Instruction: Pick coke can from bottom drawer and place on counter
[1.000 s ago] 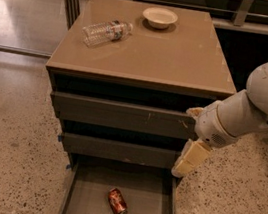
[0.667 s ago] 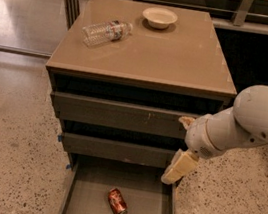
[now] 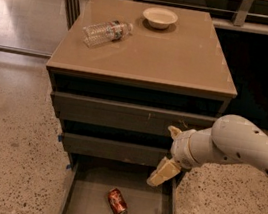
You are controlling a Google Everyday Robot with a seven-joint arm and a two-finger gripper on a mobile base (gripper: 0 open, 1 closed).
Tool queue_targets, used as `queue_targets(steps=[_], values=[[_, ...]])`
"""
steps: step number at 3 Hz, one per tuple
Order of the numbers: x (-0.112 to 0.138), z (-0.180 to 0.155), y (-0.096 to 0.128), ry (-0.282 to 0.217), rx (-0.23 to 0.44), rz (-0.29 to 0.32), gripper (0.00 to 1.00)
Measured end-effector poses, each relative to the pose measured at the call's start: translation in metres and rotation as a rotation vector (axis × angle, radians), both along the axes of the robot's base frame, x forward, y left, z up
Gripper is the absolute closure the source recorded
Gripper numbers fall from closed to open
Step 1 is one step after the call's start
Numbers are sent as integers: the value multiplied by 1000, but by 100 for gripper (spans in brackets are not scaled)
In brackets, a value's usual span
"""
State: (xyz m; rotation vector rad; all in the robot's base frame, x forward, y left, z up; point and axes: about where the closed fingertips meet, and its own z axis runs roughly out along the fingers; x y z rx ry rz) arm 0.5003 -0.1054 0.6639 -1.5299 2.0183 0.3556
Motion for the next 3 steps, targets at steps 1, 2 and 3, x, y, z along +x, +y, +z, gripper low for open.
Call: queue_targets(steps=[1, 2, 3], values=[[0, 0, 0, 0, 0, 0, 0], [-2, -5, 5, 7, 0, 12, 0], [-11, -43, 16, 51, 13, -14, 0]])
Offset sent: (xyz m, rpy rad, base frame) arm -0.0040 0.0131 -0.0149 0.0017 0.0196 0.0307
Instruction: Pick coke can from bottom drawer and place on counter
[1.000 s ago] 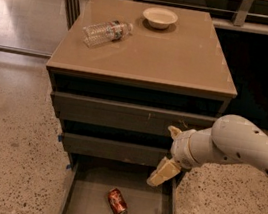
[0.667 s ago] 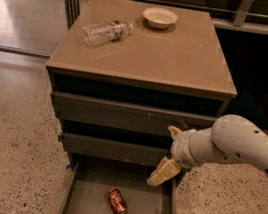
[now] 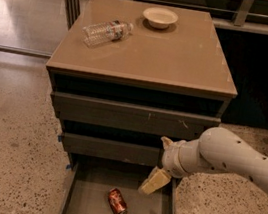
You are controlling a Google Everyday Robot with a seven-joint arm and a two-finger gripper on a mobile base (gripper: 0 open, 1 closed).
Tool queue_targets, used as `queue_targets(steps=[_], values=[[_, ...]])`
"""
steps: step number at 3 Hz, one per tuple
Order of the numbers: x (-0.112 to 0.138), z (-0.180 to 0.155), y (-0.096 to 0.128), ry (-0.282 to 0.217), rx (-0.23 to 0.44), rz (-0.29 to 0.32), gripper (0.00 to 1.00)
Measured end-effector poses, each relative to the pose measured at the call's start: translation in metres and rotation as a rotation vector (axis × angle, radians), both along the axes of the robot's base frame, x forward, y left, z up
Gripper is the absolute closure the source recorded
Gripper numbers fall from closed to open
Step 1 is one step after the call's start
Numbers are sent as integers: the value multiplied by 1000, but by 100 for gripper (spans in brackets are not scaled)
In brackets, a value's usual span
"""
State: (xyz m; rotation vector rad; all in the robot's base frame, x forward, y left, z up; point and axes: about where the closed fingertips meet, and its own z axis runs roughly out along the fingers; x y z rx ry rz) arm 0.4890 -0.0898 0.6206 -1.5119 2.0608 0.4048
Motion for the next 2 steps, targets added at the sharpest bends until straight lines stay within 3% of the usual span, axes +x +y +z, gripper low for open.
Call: queue_targets(steps=[2], values=[[-34, -110, 27, 158, 19, -199, 0]])
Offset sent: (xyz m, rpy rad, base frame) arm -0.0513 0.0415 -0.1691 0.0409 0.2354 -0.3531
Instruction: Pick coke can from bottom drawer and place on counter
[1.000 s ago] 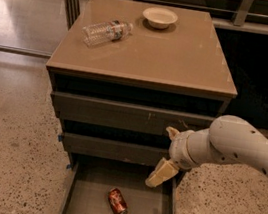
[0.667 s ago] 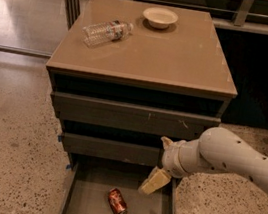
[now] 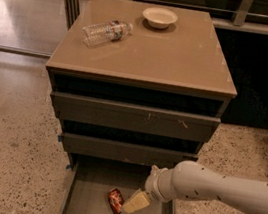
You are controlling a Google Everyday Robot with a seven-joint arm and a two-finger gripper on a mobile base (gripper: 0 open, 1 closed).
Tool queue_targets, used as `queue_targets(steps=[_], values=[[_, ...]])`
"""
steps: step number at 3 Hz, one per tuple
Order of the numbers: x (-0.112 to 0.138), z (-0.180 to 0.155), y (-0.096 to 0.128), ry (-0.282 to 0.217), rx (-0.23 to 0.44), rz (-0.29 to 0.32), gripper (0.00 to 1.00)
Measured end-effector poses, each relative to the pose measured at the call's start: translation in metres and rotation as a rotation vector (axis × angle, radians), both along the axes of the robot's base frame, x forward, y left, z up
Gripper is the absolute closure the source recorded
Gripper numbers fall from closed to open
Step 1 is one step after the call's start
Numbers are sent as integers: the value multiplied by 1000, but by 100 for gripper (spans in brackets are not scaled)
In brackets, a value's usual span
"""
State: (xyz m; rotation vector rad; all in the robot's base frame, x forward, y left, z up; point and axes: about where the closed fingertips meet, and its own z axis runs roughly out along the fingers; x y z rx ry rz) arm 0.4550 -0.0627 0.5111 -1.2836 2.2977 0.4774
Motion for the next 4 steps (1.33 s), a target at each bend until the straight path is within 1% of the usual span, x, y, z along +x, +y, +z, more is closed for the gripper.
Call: queue_targets(steps=[1, 2, 3, 4], values=[[1, -9, 4, -3, 7, -40, 0], [1, -9, 4, -2, 7, -40, 0], [6, -40, 12, 53, 9, -22, 0], [14, -130, 43, 163, 19, -6, 0]])
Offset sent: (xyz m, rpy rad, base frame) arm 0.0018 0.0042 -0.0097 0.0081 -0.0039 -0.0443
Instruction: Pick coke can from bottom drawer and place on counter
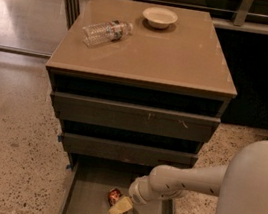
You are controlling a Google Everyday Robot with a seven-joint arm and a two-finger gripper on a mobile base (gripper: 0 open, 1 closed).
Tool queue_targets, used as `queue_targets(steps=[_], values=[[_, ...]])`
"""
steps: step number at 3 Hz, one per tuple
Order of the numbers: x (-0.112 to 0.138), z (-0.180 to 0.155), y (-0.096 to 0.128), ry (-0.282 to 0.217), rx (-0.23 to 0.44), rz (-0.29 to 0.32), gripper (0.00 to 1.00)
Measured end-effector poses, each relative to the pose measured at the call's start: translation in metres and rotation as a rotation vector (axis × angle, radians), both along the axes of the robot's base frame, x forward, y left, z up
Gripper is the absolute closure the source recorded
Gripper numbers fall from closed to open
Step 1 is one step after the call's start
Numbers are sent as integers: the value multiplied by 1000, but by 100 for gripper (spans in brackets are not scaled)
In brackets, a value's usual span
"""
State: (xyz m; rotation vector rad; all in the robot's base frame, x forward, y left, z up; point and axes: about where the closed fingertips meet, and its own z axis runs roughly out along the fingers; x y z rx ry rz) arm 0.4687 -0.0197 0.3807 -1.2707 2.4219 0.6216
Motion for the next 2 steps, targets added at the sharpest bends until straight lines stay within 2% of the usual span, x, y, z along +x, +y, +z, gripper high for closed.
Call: queue_targets(steps=[2], values=[[-3, -11, 2, 20, 12, 2, 0]])
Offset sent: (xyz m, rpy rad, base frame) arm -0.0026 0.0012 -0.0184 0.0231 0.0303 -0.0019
